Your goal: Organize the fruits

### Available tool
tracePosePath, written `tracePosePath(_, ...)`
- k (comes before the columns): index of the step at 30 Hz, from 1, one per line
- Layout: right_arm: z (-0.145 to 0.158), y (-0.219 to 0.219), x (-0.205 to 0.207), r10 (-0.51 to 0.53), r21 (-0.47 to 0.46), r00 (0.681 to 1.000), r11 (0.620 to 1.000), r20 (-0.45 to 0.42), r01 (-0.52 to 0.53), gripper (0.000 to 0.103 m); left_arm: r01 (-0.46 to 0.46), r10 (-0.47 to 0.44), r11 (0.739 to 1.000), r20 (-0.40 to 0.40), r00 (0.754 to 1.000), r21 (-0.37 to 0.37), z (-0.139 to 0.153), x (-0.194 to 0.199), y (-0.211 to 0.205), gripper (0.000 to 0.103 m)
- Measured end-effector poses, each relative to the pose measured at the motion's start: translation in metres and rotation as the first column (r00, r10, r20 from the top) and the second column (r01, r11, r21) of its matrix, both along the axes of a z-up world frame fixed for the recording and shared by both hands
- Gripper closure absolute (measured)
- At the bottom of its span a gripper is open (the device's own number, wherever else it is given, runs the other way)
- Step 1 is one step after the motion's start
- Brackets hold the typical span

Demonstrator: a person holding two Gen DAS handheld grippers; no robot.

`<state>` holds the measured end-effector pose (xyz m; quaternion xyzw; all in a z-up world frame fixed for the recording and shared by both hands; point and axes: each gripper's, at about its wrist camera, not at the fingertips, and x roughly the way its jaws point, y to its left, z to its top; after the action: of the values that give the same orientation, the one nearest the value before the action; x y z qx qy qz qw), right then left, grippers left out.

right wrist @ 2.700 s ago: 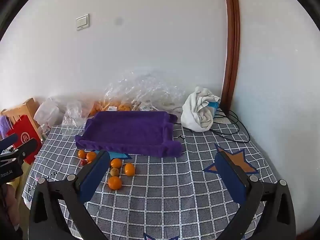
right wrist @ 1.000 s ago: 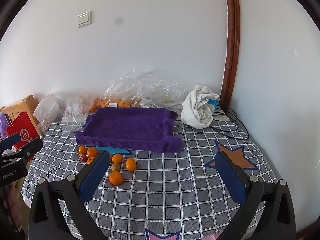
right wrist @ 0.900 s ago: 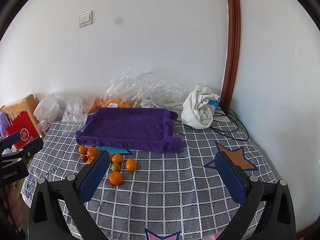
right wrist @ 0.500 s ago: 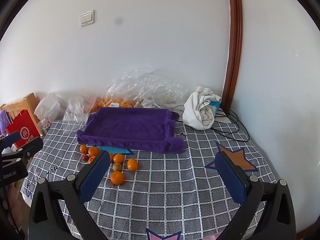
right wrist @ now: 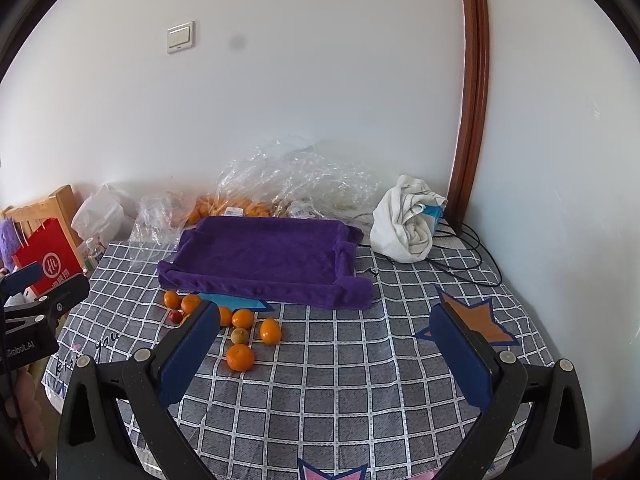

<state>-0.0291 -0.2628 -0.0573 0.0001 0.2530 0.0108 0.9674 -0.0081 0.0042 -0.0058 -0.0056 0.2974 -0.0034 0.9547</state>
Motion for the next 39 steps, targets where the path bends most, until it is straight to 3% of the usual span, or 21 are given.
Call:
tracePosePath(14,0.003,-0.002,-0.003,0.006,0.015,1.0,1.0,0.016,-0.006,0.0,0.002,-0.002,1.0,0.004,1.0,0.005,0.001,-0.002,0.0,0.0)
tracePosePath(21,-0.01,0.012,0.005,0.024,-0.024,1.0,0.999,0.009,-0.024,0.0,0.007,-0.007,1.0,0.009,1.0,0.023,-0.009,0.002,-0.001,0.0)
tracePosePath(26,-0.038,0.022,0.02,0.045,-0.039,0.999,0.998,-0.024,-0.046,0.0,-0.009,0.01,0.999,-0.027,1.0,0.035,-0.033,0.013,0.009,0.0)
tracePosePath(30,-0.071,0.024,0.043,0.061,0.027,0.993,0.998,-0.102,-0.059,0.002,-0.04,0.043,0.998,-0.089,0.995,0.038,-0.06,0.03,0.024,0.0)
tracePosePath(36,-0.125,0.039,0.077,0.11,0.074,0.968,0.993,-0.227,-0.095,0.023,-0.096,0.092,0.995,-0.153,0.984,-0.015,-0.102,0.048,0.056,0.002)
tracePosePath(39,-0.146,0.045,0.086,0.132,0.114,0.959,0.988,-0.25,-0.106,0.027,-0.096,0.09,0.995,-0.211,0.973,-0.021,-0.123,0.06,0.067,0.005)
